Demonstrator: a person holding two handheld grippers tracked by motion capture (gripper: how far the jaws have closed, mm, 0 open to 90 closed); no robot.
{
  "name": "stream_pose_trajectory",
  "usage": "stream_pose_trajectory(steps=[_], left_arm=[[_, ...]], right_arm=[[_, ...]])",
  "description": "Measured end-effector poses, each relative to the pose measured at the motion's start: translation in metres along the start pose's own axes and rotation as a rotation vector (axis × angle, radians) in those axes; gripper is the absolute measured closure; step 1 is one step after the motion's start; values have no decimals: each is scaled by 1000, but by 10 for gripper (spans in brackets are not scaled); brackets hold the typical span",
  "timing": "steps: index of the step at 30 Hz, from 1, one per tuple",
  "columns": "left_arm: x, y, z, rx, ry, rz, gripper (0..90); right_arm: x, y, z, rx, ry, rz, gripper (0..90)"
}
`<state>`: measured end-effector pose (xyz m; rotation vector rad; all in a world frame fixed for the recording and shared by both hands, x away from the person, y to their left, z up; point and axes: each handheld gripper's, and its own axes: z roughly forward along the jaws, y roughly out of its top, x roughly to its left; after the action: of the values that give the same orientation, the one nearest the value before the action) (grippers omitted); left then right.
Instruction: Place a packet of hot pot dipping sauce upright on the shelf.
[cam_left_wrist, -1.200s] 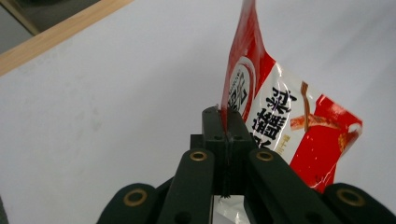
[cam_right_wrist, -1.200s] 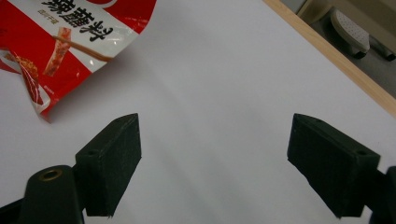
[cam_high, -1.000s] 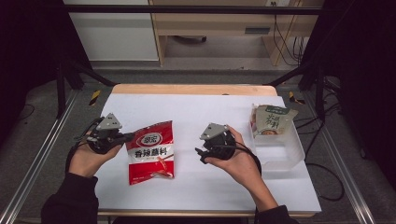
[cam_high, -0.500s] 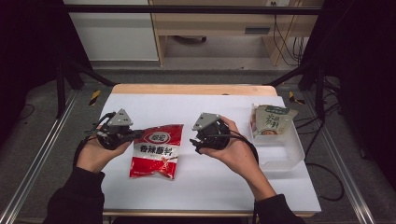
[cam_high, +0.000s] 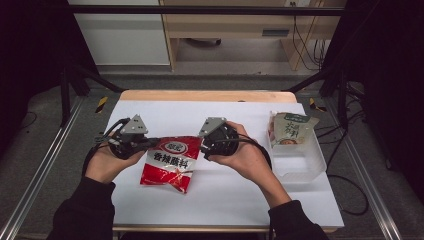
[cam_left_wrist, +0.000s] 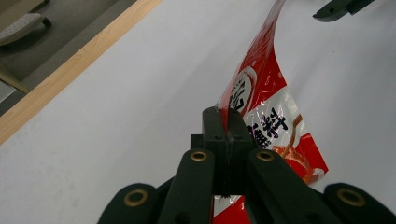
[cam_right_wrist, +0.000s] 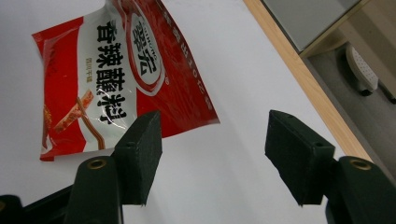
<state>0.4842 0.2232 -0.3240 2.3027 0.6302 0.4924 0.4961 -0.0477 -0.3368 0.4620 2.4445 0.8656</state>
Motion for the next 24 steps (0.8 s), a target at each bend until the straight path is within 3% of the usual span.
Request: stream_pose_trajectory(steps=[13,22,24], left_arm=[[-2,3,-2,1,-5,17,900],[-1,3,-9,-16,-11,21,900],[-1,4,-9,-22,-10,19,900]], right_arm=[[-1,8,8,11,55,-15,389],[3,18,24,24,119,-68,614],[4,20,26,23,136,-59,655]])
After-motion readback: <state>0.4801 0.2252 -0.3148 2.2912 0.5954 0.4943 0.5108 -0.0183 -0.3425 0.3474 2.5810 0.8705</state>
